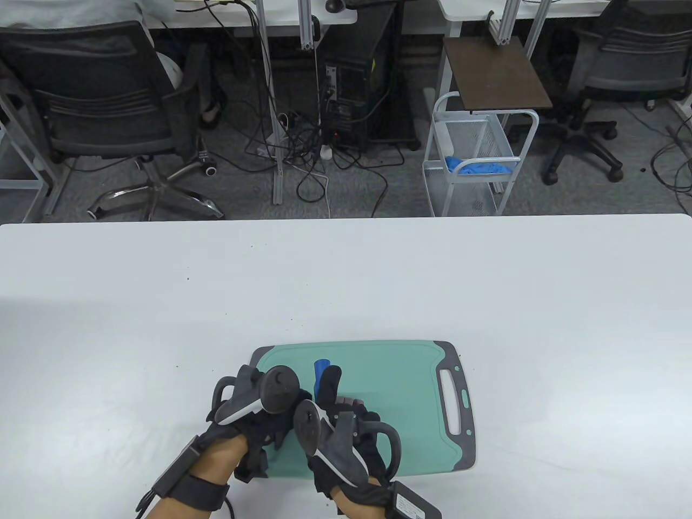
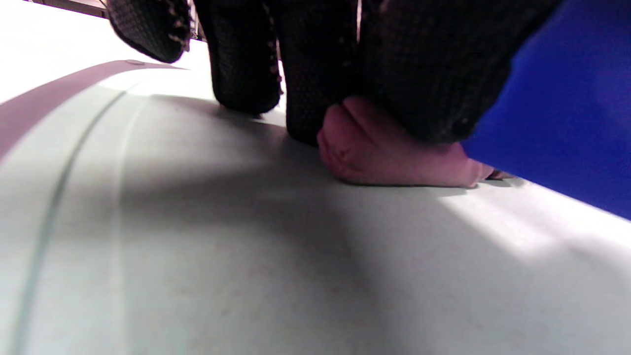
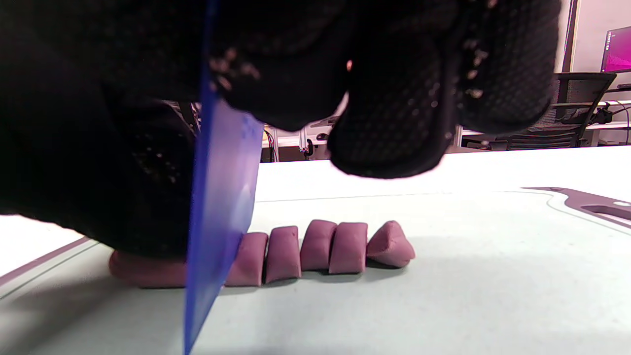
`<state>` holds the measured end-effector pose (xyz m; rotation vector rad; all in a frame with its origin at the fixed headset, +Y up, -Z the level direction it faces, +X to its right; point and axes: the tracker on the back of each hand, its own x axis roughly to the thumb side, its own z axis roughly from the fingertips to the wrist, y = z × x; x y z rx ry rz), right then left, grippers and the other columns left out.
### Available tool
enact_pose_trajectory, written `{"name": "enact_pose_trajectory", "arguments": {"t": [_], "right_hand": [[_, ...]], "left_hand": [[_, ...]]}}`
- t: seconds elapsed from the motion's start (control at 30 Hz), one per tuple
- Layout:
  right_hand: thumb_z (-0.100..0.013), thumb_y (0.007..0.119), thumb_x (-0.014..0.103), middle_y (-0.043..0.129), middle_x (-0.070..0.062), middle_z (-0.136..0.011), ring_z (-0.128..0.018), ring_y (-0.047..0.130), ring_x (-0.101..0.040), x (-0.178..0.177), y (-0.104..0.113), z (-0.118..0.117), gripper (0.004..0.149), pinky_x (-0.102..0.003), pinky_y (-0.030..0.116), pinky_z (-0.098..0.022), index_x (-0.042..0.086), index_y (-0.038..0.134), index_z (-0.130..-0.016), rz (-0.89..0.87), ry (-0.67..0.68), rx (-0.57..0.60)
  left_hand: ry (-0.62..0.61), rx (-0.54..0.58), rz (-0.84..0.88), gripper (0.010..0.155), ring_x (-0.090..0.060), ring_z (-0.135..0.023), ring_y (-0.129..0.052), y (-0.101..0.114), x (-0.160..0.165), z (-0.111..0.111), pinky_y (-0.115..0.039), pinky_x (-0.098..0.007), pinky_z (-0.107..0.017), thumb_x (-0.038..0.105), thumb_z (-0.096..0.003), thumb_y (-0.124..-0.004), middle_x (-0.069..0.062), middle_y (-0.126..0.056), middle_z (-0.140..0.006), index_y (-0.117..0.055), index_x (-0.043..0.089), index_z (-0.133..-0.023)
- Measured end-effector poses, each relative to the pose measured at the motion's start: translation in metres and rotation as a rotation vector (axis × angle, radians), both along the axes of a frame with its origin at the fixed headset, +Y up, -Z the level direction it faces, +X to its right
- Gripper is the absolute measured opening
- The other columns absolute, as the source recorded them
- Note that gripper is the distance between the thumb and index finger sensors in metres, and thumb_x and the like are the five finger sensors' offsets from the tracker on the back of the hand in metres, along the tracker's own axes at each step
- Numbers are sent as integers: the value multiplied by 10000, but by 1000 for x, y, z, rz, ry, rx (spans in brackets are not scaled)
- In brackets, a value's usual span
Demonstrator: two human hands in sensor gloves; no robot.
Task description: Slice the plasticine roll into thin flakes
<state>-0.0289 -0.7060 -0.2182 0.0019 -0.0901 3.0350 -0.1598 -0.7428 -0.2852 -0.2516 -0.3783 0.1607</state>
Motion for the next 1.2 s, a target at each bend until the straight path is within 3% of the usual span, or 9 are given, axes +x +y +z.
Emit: {"name": "enact_pose_trajectory", "arguments": {"t": [1.2], "right_hand": [[-440, 802, 394, 933, -19, -373, -408, 1003, -322, -9, -23, -5, 834, -611, 802, -479, 94, 297, -1032, 59, 41, 45]], "left_hand": [[1, -6, 3, 464, -303, -941, -864, 0, 0, 0, -673, -581, -723, 499, -308, -921, 103, -990, -802, -941, 355, -749]]}}
